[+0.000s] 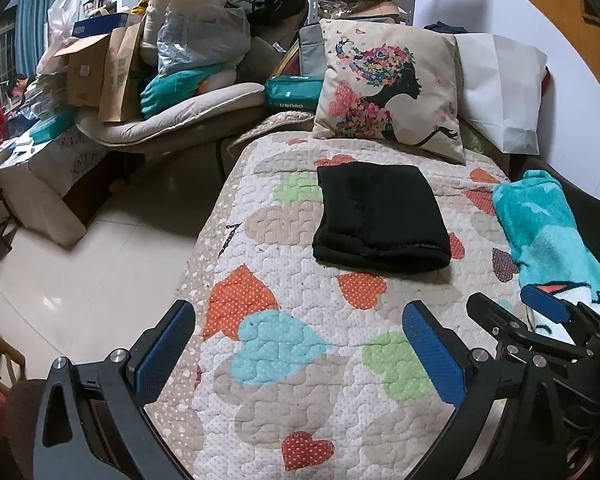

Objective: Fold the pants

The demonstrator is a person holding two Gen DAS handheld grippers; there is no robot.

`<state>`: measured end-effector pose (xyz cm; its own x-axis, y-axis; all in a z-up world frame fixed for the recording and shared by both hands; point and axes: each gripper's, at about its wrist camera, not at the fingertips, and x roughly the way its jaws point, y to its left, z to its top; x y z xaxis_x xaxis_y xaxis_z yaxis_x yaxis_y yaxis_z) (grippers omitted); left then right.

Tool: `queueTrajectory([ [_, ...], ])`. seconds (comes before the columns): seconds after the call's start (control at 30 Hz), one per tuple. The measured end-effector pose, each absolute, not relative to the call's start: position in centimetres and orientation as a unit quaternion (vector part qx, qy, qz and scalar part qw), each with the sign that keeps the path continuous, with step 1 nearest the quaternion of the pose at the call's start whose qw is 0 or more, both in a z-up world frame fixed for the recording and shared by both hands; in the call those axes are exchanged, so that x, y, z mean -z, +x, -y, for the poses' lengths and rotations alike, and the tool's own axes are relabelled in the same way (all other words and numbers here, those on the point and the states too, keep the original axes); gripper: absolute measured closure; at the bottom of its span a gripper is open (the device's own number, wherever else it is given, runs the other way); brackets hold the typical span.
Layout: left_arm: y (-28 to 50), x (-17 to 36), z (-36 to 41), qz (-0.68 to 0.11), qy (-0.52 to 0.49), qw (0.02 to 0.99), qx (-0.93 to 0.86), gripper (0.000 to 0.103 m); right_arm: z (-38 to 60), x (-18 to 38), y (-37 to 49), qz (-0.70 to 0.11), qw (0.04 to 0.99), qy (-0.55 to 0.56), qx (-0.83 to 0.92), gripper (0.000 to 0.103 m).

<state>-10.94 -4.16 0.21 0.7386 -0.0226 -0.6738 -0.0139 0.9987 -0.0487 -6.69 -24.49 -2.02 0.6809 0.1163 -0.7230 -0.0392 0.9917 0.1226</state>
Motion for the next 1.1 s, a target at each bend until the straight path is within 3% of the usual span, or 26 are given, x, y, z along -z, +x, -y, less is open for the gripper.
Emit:
queueTrajectory([
  [0.6, -9.5, 1.8, 3.3, -0.384, -0.031, 0.923, -0.002, 0.0, 24.2, 3.3, -6.0, -0.411, 0.91, 0.041, -0.038, 0.018],
  [1.1, -3.9, 2.5, 4.1, -0.409, -0.058, 0.911, 0.003, 0.0, 25.6, 3.8, -2.7, -0.411, 0.911, 0.032, -0.007, 0.018],
])
